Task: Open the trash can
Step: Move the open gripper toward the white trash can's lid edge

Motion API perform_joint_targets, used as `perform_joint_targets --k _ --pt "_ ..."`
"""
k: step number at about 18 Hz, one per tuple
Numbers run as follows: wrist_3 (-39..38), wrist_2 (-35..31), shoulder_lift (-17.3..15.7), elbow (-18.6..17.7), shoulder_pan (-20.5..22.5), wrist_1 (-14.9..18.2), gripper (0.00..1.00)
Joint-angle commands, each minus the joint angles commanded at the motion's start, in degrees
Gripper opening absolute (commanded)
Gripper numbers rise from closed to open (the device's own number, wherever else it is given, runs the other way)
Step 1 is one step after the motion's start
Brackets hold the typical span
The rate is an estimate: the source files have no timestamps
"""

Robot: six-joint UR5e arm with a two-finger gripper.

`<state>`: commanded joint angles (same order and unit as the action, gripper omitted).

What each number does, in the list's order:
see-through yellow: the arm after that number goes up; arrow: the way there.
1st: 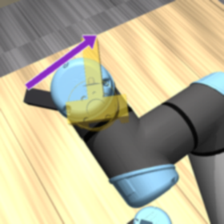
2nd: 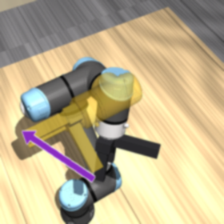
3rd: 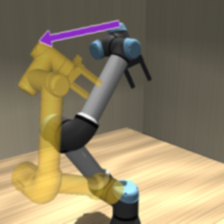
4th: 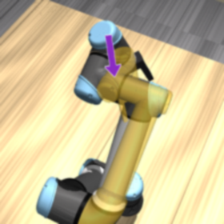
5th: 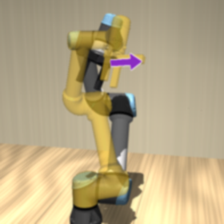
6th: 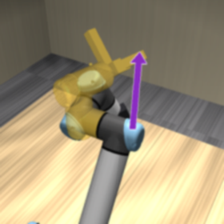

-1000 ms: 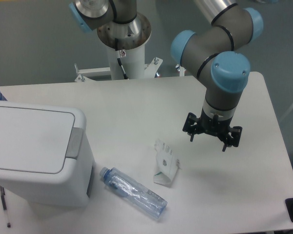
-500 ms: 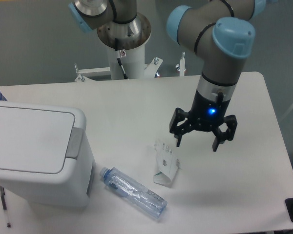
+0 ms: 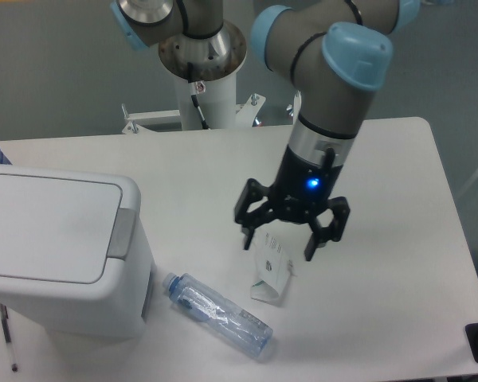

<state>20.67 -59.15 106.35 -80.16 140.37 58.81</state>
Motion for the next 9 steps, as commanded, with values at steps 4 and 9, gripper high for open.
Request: perform_joint_targets --k 4,9 --pt "-3.0 0.09 0.26 -1.22 -3.78 -0.36 1.0" --pt "-4.05 0.09 -0.44 -4.75 -5.81 -0.45 1.0"
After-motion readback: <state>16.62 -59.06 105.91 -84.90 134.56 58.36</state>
